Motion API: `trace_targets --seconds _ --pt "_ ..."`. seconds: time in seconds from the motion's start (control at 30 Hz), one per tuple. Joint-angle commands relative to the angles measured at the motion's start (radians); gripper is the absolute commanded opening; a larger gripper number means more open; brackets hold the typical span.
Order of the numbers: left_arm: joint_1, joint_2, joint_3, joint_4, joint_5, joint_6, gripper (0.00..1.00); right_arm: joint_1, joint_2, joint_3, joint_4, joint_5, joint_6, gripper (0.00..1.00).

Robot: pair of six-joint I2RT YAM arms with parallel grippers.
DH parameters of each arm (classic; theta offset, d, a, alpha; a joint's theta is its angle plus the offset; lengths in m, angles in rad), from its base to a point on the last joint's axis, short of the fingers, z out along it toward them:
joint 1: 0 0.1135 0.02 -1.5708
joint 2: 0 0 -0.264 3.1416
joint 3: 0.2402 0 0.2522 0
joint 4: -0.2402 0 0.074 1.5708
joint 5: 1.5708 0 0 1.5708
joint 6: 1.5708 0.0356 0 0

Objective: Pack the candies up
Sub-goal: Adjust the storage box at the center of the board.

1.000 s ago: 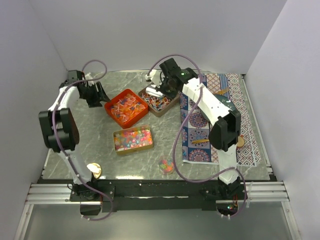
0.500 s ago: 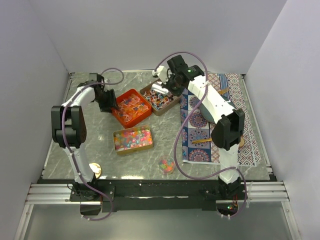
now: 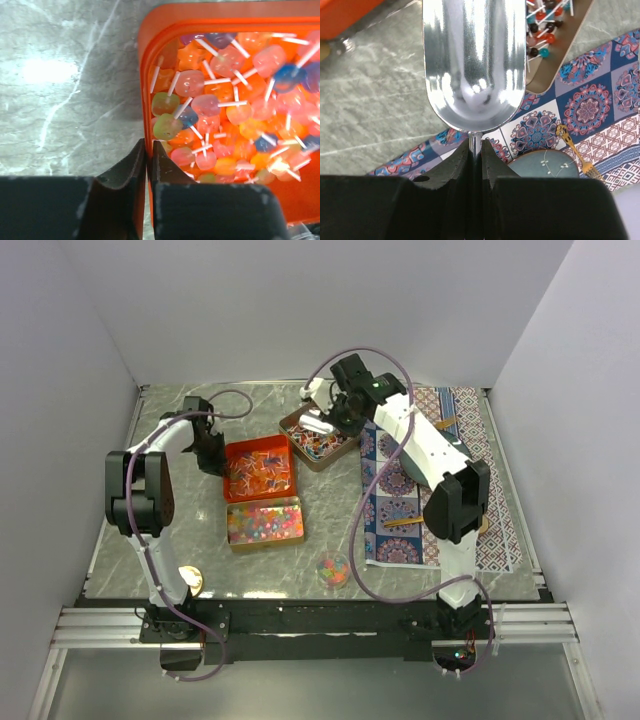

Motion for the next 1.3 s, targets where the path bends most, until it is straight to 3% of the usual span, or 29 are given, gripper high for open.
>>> trace_targets --seconds 0.0,0.2,0.43,0.6,0.73,0.93,1.1,1.27 --pt "-0.009 -0.017 -0.035 -0.009 0.003 0.058 0.09 0.034 -0.097 -0.005 -0.026 -0.017 -0.093 0.0" --pt "-0.069 -0.036 -0.016 -0.017 0.077 0.036 0.14 0.169 -0.16 -0.1 -0.024 0.07 -0.347 0.0" --pt "-0.152 -0.059 -0.006 -0.031 0.094 0.041 0.2 0.228 -0.088 -0.02 -0.122 0.122 -0.44 0.0" --pt "-0.164 -0.117 -0.091 -0.02 0.095 0.047 0.2 0.232 -0.062 -0.028 -0.161 0.141 -0.492 0.0" --pt "-0.166 -0.161 -0.105 -0.017 0.085 0.041 0.54 0.234 -0.055 -0.071 -0.19 0.181 -0.57 0.0" --pt "-0.167 -0.247 -0.023 -0.037 0.048 0.007 0.65 0.254 -0.006 -0.066 -0.24 0.265 -0.663 0.0" --pt "-0.152 -0.336 -0.077 -0.011 -0.073 -0.004 0.75 0.268 0.038 -0.056 -0.254 0.362 -0.728 0.0" --pt "-0.022 -0.346 -0.156 0.009 -0.017 -0.043 0.75 0.281 0.113 0.026 -0.298 0.437 -0.76 0.0"
